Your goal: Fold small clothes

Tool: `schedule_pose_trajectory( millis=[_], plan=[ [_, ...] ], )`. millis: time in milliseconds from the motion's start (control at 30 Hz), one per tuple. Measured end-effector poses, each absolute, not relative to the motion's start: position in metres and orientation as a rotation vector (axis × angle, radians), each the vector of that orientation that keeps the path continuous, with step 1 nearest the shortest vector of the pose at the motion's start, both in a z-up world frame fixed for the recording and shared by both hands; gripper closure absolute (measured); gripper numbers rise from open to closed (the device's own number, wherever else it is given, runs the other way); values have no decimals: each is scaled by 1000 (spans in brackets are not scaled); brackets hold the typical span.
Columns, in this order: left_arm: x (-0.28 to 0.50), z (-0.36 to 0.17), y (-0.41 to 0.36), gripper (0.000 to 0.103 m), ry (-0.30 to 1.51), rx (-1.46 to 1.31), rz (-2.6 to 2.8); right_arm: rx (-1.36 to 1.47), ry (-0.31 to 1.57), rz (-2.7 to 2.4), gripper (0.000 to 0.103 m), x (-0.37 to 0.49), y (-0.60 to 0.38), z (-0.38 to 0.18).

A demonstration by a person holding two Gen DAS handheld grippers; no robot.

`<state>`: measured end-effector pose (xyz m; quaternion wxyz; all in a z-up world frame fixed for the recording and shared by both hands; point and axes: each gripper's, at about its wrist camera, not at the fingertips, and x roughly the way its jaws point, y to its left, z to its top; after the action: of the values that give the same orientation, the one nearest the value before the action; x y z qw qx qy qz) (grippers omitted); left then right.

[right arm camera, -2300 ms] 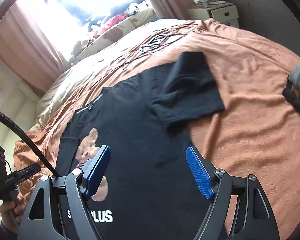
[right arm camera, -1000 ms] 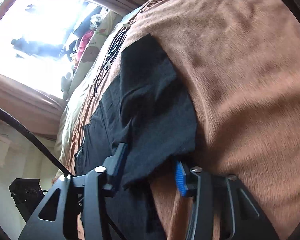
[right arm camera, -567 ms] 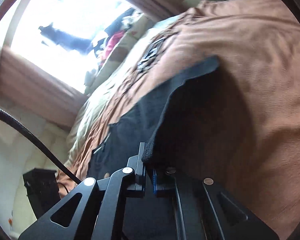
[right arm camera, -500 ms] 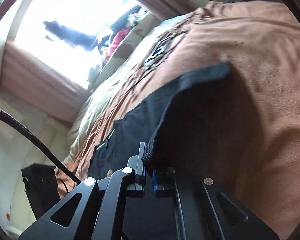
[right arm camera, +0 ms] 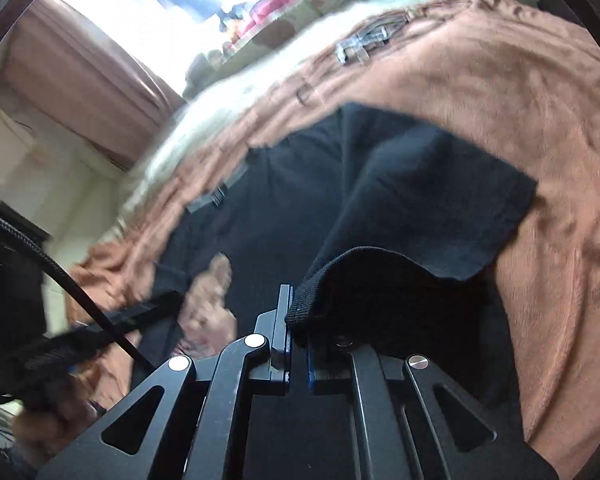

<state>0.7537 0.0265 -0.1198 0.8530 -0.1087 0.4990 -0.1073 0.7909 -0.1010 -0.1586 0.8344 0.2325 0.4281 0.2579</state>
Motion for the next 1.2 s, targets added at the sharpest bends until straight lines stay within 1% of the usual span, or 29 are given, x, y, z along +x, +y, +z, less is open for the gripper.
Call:
schedule_pose_trajectory(
  millis=[67, 100, 133, 267, 333, 400, 500, 600, 633, 700, 767, 1000, 1200],
  plan=[
    [751, -115, 29, 89, 1049, -218, -225, 503, 937, 554, 74, 788, -98, -157],
    [749, -113, 30, 89, 1049, -210, -224, 515, 931, 564, 44, 785, -100, -157],
    [748, -112, 30, 89, 1048, -207, -223, 530, 924, 559, 32, 783, -104, -155],
    [748, -105, 30, 88, 1043, -221, -233, 548, 908, 520, 32, 763, -130, -154],
    [748, -103, 28, 85, 1039, -228, -246, 593, 879, 481, 32, 746, -154, -157],
    [749, -103, 20, 77, 1037, -220, -264, 603, 879, 445, 32, 738, -171, -158],
    [753, -104, 8, 76, 1033, -195, -292, 633, 833, 414, 32, 720, -192, -156],
    [760, -109, -8, 76, 1039, -176, -326, 641, 823, 380, 42, 706, -201, -158],
    [763, -111, -15, 76, 1042, -167, -340, 647, 826, 362, 48, 705, -203, -160],
    [768, -115, -27, 76, 1046, -148, -362, 678, 828, 325, 55, 708, -211, -165],
    [773, -117, -39, 76, 1045, -127, -385, 720, 820, 306, 55, 706, -216, -169],
    [789, -135, -80, 76, 1068, -32, -446, 852, 744, 256, 65, 678, -248, -171],
    [809, -156, -119, 76, 1089, 60, -490, 905, 730, 211, 65, 665, -262, -177]
  ],
)
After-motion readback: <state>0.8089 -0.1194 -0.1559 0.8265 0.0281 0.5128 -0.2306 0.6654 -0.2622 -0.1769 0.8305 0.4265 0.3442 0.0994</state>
